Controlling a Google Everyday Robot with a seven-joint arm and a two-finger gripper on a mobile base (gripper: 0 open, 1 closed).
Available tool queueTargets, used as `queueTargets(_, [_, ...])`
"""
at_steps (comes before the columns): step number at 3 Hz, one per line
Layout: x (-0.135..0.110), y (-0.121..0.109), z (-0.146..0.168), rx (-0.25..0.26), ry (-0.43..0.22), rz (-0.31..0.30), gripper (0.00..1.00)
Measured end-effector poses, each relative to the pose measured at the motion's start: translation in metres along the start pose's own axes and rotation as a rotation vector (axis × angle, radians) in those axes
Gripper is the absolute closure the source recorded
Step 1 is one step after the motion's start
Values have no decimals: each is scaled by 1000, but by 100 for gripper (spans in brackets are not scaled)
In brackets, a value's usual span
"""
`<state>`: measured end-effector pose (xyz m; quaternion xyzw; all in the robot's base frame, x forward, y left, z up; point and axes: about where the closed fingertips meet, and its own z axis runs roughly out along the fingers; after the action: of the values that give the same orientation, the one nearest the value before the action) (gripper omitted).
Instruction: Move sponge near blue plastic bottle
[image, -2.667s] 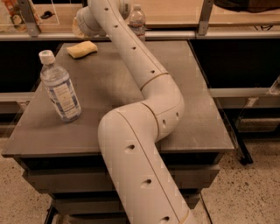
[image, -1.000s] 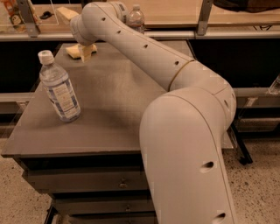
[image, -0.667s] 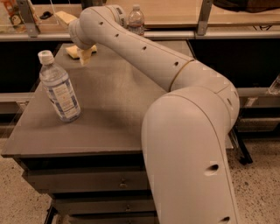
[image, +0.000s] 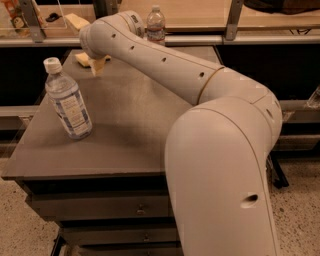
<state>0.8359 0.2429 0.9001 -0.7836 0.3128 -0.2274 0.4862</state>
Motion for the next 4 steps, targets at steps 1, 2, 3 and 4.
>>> queueTargets(1, [7,-1,0,36,41,23,0])
queueTargets(2, [16,-4,1,69,82,38,0])
queueTargets(3, [24,-4,5,90,116,50,0])
queueTargets(4, [29,-5,13,109,132,61,0])
